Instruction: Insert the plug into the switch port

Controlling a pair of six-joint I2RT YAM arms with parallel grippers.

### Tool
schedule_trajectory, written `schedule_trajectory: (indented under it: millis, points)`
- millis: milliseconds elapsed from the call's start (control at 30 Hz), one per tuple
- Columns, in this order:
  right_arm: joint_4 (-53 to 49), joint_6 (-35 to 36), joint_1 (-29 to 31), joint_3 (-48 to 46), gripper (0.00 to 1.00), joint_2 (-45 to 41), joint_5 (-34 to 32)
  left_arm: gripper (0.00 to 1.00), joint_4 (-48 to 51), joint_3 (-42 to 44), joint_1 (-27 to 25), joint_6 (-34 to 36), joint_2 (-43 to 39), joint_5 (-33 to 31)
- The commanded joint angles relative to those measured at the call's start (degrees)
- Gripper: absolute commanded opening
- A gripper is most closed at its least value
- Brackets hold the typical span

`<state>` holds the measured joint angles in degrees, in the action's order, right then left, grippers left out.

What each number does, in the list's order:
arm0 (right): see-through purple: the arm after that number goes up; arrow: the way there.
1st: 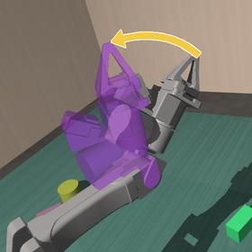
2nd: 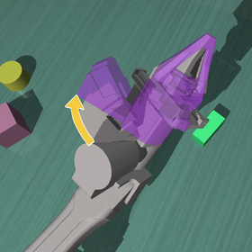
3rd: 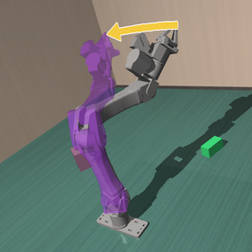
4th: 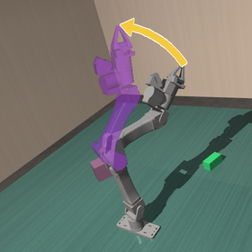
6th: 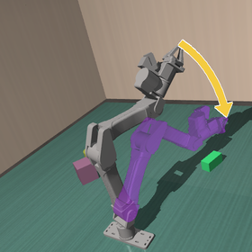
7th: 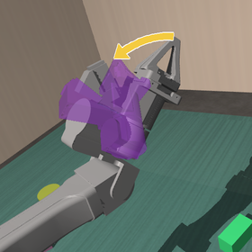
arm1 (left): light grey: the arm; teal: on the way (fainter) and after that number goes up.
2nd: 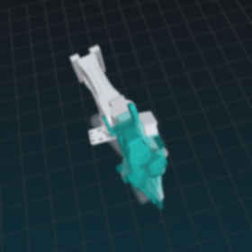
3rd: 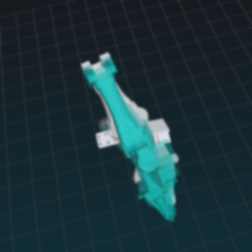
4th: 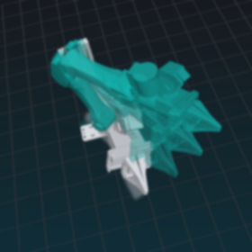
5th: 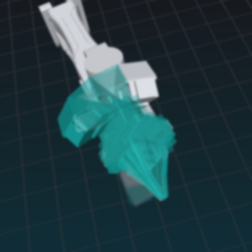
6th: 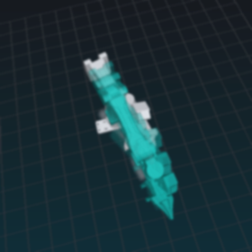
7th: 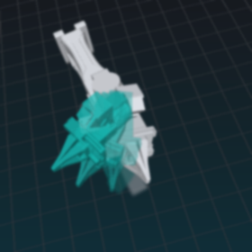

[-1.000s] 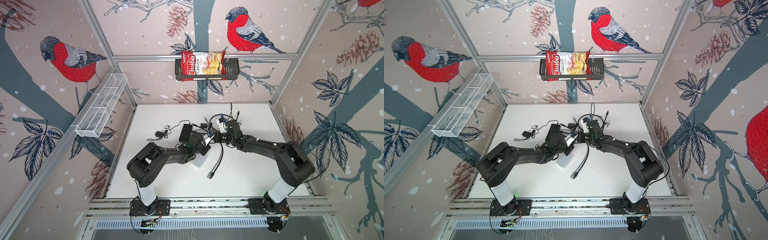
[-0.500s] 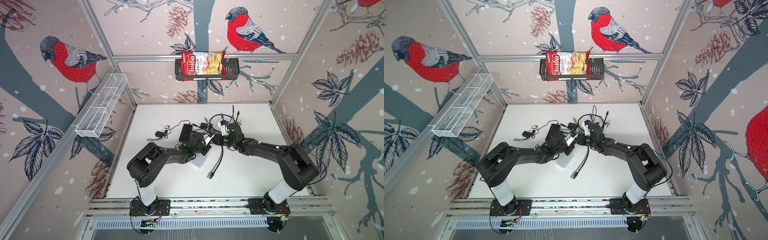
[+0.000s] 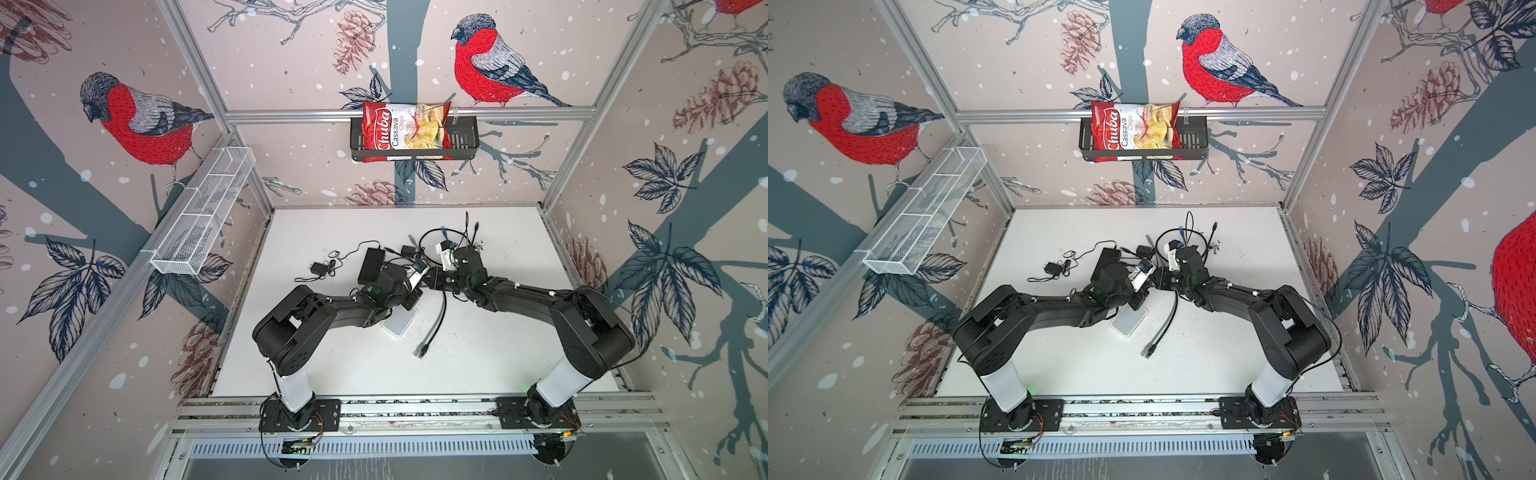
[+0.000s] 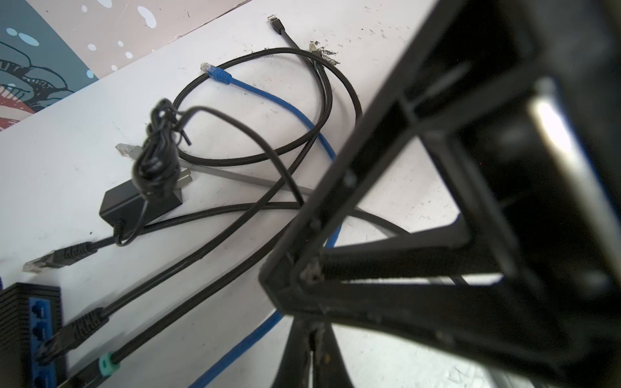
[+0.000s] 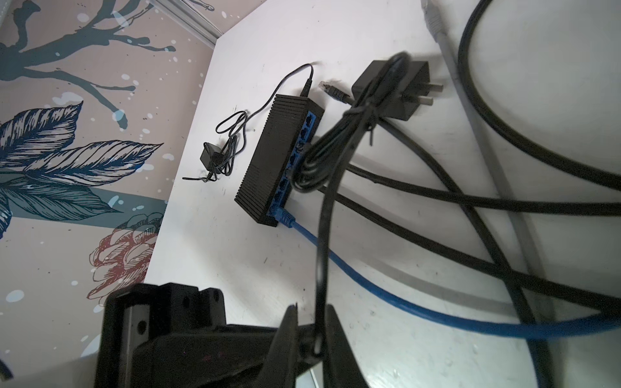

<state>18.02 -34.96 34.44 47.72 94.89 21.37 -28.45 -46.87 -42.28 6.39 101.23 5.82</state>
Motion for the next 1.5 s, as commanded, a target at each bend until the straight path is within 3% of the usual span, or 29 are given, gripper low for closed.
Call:
schedule_trajectory:
  millis: [0, 200, 400, 533, 600, 867, 1033, 1267, 1467]
  points:
    - [3.44, -1.15, 0.24, 0.03, 0.12, 0.04, 0.68, 0.0, -2.17, -0.25, 0.09, 0.11, -0.29, 0.41]
    - [4.4, -1.25, 0.3, -0.62, 0.08, -0.45, -0.69, 0.0, -1.31, -0.37, 0.09, -0.51, -0.22, -0.28]
    - [3.13, 0.18, 0.11, 0.3, 0.08, -0.43, -1.04, 0.61, 4.0, 0.29, 0.16, -2.72, -3.03, -5.68]
    - [2.19, 1.25, -0.24, 0.79, 0.08, -0.1, -1.06, 0.75, 12.46, -1.04, 0.96, -3.4, -6.79, -4.64]
    - [2.02, 1.54, -0.47, 0.79, 0.08, -0.14, -0.98, 0.96, 15.67, -1.46, 1.15, -4.24, -8.45, -5.52]
    - [0.91, 3.13, -0.86, 0.59, 0.08, -0.56, -1.71, 0.98, 16.62, 4.76, 1.79, -12.1, -18.3, -19.31]
    - [-0.26, 3.96, -1.36, 1.17, 0.09, -0.57, -1.9, 0.98, 25.21, 4.6, 2.69, -15.05, -21.84, -16.19]
    - [-2.75, 5.23, -2.77, 1.36, 0.09, -0.4, -1.51, 0.97, 43.53, 0.05, 2.56, -19.17, -19.4, -4.6]
    - [-3.43, 5.84, -3.79, 0.73, 0.09, -0.72, -0.73, 0.96, 49.92, -1.17, 2.38, -21.87, -17.62, -0.83]
